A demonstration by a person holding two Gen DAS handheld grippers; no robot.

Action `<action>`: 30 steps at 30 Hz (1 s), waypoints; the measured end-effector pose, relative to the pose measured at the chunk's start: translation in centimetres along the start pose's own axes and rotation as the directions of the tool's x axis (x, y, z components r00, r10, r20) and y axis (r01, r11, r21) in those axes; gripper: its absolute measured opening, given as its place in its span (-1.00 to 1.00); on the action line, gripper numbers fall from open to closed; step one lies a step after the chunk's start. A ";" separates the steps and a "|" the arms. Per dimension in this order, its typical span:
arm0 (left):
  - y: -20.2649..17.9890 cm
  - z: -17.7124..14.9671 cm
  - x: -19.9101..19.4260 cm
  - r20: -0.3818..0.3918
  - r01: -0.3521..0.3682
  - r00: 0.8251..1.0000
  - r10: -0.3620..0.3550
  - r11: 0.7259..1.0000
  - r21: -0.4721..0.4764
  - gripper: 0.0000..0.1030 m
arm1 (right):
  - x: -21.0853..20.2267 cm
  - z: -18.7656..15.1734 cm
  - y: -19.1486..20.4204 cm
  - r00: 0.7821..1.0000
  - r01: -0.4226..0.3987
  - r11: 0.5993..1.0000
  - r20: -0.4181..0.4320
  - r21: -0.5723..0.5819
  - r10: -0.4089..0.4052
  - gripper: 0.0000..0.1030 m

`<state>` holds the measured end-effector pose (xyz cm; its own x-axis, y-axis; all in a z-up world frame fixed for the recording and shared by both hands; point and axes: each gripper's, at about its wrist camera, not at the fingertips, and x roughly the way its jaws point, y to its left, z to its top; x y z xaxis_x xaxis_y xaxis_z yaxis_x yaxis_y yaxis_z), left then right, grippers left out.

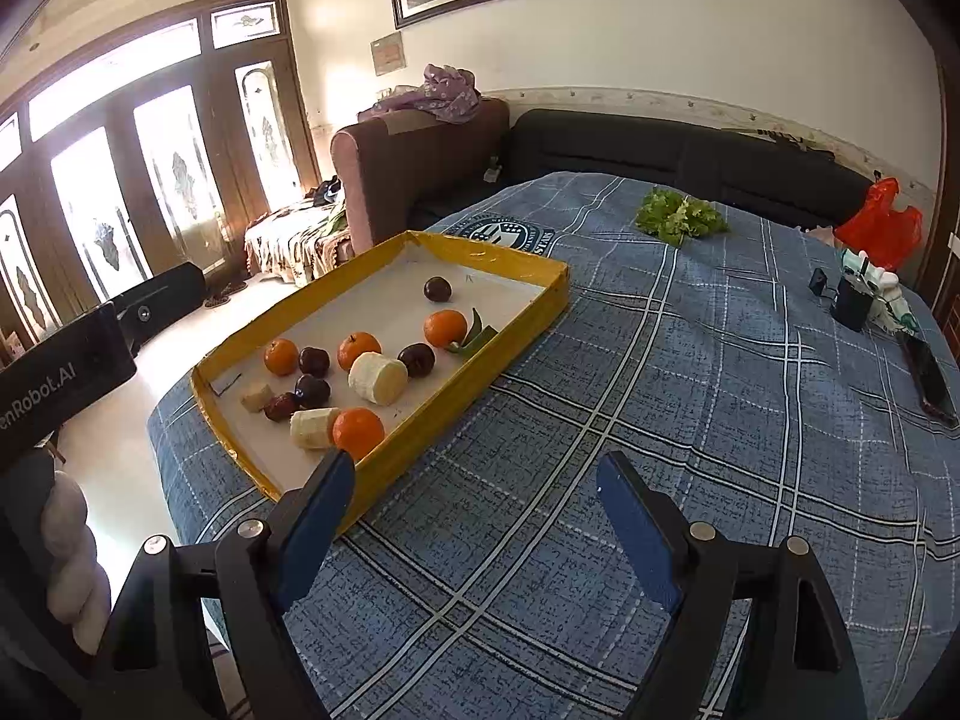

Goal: Organize fruits

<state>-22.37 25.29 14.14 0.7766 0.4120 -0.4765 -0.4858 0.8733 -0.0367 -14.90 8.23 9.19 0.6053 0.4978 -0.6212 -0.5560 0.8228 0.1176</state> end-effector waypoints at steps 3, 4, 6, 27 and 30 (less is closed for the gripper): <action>0.2 -0.2 0.3 -0.018 0.005 1.000 -0.005 1.000 -0.002 1.00 | 0.0 -0.1 0.2 1.000 0.002 1.000 -0.001 -0.003 -0.002 0.69; 0.3 -0.3 0.3 -0.024 0.009 1.000 -0.009 1.000 -0.007 1.00 | 0.0 -0.1 0.2 1.000 0.001 1.000 -0.001 -0.003 -0.001 0.70; 0.3 -0.3 0.5 -0.032 0.011 0.999 -0.011 1.000 -0.013 1.00 | 0.0 0.0 0.4 1.000 0.001 1.000 0.001 -0.004 -0.001 0.74; 0.9 -0.6 2.4 -0.109 0.019 0.994 -0.020 1.000 -0.009 1.00 | 1.1 0.4 2.0 1.000 -0.014 0.999 0.007 -0.032 0.014 0.80; 0.8 -0.3 2.1 -0.101 0.005 0.995 -0.006 1.000 -0.011 1.00 | 1.3 0.4 2.4 1.000 -0.027 0.999 0.005 -0.040 0.027 0.80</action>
<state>-21.22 26.85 12.86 0.7353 0.3782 -0.5624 -0.4864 0.8724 -0.0491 -15.24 10.99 8.98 0.5926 0.5212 -0.6141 -0.5947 0.7974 0.1028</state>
